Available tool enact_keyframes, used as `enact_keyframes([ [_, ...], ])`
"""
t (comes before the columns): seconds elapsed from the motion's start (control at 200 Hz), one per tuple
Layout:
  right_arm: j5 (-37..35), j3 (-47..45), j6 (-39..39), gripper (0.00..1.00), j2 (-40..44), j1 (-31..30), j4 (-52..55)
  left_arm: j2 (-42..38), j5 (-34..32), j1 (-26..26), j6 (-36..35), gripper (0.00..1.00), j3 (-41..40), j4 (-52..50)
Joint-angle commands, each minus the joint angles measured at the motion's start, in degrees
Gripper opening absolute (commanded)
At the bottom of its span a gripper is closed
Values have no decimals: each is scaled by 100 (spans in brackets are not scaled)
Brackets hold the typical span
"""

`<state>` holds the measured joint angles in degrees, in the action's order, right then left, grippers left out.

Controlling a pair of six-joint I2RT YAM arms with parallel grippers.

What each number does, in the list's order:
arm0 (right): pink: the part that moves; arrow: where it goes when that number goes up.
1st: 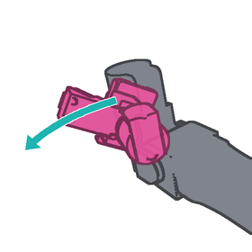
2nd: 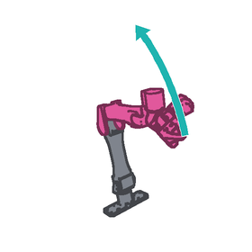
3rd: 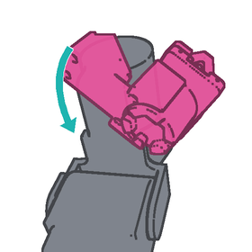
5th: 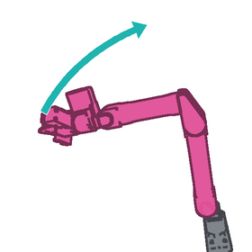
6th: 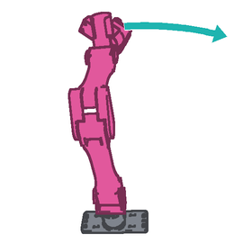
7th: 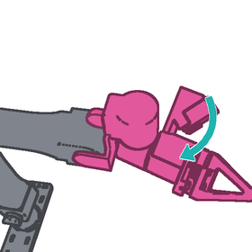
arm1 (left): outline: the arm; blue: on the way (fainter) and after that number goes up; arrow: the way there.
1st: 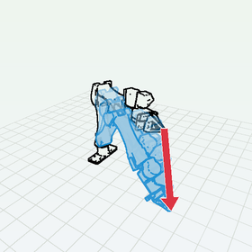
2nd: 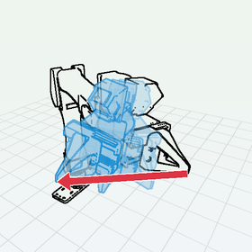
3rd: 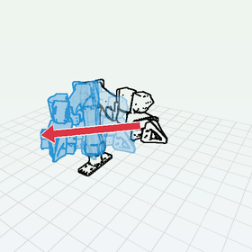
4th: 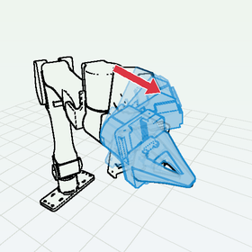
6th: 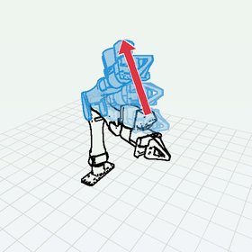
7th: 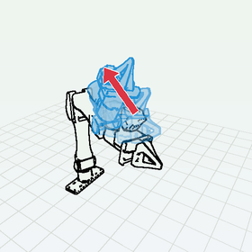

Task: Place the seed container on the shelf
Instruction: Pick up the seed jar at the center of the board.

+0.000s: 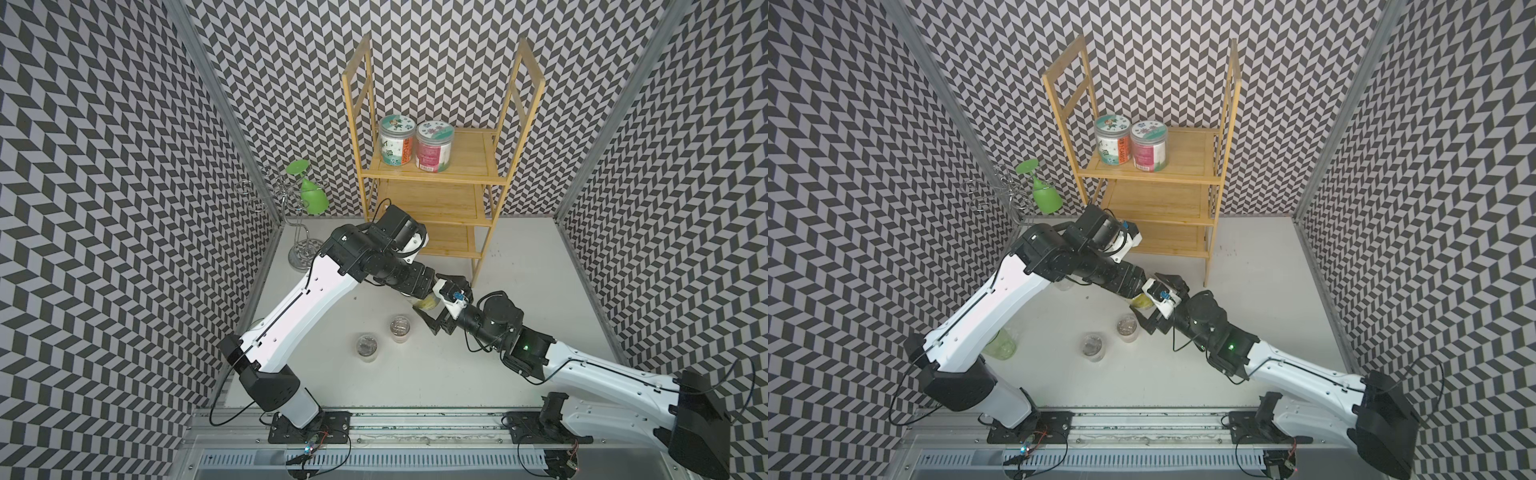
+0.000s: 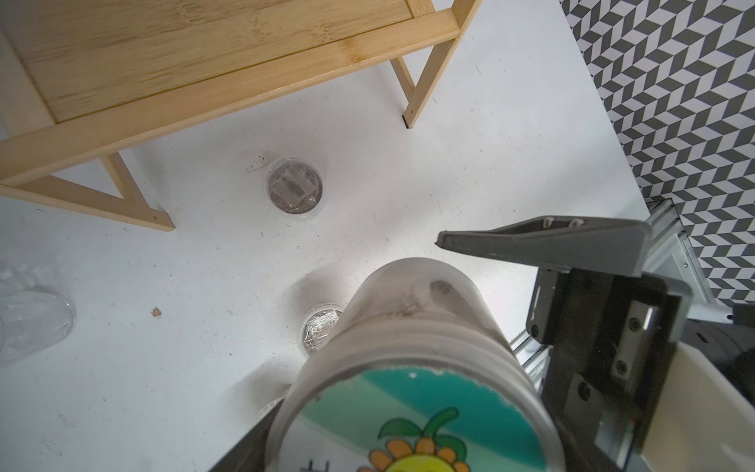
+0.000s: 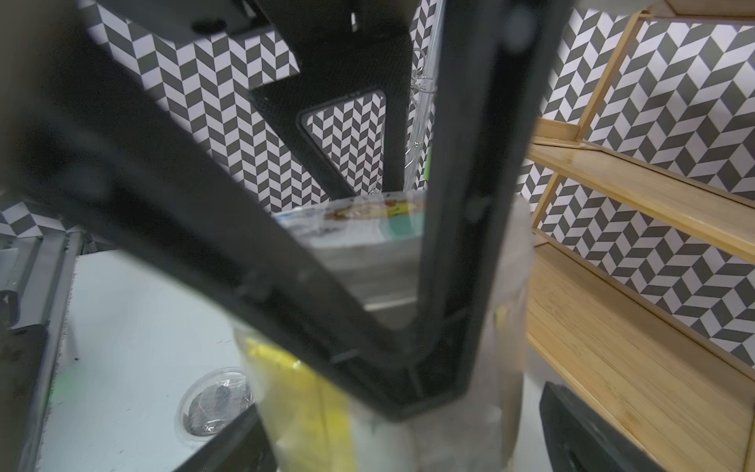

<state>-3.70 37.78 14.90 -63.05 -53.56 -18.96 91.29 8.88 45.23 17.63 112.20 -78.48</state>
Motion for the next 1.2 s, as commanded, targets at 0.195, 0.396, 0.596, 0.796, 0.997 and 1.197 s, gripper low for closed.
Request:
enact_keyframes([
  [0.195, 172, 265, -127, 99, -230, 65, -482, -20, 62, 230, 122, 67, 162, 85],
  [0.396, 89, 309, -218, 99, -310, 90, -526, -10, 50, 319, 195, 67, 183, 87],
  [0.596, 72, 336, -372, 99, -400, 153, -625, -34, 118, 390, 256, 68, 214, 82],
  [0.796, -209, 396, -508, 99, -519, 162, -626, -81, 188, 451, 349, 68, 223, 86],
  [0.997, -530, 373, -634, 99, -537, 162, -667, -112, 262, 481, 431, 69, 240, 87],
  [1.197, -885, 232, -713, 100, -524, 161, -918, -133, 372, 487, 461, 69, 292, 87],
])
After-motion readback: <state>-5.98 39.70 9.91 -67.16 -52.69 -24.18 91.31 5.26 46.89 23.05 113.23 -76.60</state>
